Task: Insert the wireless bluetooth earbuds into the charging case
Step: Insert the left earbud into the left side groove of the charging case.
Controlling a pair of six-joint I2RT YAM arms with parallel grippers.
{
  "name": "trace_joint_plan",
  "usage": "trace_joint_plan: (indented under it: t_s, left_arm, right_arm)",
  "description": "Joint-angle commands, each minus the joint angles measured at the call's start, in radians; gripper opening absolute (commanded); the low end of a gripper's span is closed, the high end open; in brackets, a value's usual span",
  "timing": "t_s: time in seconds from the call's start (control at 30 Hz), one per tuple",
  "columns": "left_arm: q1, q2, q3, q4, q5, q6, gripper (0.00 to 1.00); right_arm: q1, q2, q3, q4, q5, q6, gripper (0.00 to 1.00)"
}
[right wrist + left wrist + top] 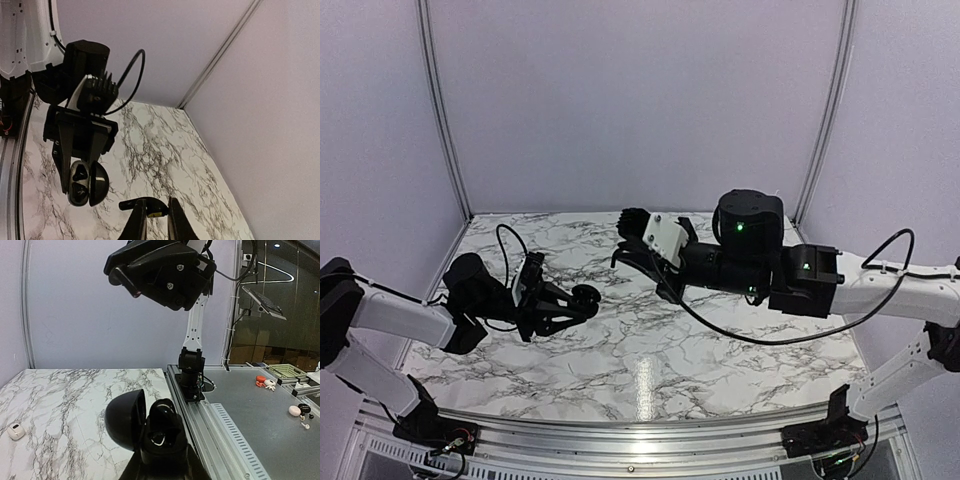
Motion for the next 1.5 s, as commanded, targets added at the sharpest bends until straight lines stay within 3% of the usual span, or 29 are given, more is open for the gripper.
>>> trace_joint_plan:
  t_s: [0.0, 0.53, 0.73, 0.93, 1.47]
  left_arm:
    - [-0.017, 0.008, 0.037, 0.042, 0.035, -0.01, 0.0]
    - [-0.051, 0.048, 0.105, 0.064, 0.084, -0.155, 0.0]
    - [-0.062, 0.039, 0.106, 0.087, -0.094, -0.181, 0.0]
    - [-0.065, -0.001, 0.072, 0.081, -0.277, -0.111, 0.0]
    - [-0.071, 0.015, 0.081, -0.006, -0.411, -0.065, 0.0]
  right_arm:
    - [0.058, -0.015, 0.001, 0.076, -0.019, -0.075, 0.02]
    - [0.142, 0.035, 0.016, 0.083, 0.021, -0.185, 0.03]
    - [0.157, 0.091, 0.038, 0.101, 0.185, -0.198, 0.02]
    - [0.166, 0.141, 0.064, 0.136, 0.395, -0.215, 0.02]
    - [0.169, 0.194, 0.093, 0.204, 0.562, -0.257, 0.02]
